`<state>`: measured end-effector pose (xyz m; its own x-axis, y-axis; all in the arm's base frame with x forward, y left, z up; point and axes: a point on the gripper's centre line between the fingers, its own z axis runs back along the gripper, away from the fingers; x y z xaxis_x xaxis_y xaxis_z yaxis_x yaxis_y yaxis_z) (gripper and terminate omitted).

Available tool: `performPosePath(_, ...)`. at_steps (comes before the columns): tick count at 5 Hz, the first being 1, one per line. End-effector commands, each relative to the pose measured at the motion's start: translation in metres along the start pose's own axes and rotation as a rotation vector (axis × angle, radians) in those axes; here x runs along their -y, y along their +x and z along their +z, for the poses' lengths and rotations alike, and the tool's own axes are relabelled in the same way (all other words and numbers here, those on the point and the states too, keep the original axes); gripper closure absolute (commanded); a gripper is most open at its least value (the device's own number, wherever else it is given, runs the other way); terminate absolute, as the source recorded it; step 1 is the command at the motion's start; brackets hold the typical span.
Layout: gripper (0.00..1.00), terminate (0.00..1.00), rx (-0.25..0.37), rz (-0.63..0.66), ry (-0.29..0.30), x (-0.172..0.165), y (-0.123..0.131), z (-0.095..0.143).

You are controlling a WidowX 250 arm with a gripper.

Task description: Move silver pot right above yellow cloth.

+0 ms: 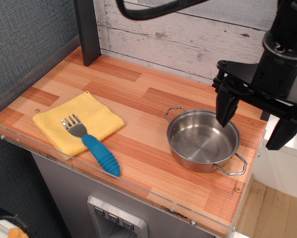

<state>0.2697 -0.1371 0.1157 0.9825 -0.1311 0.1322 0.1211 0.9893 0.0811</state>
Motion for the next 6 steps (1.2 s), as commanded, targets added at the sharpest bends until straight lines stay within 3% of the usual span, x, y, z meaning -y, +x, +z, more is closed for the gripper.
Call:
performPosePath(1, 0.00, 0.00, 0.000, 0.000, 0.000, 0.000, 0.000, 0.000)
performPosePath(5, 0.00, 0.00, -0.129, 0.743, 0.102, -0.068, -0.016, -0.043)
performPosePath(6, 0.00, 0.00, -0.137, 0.828, 0.122, -0.074, -0.022, -0.060)
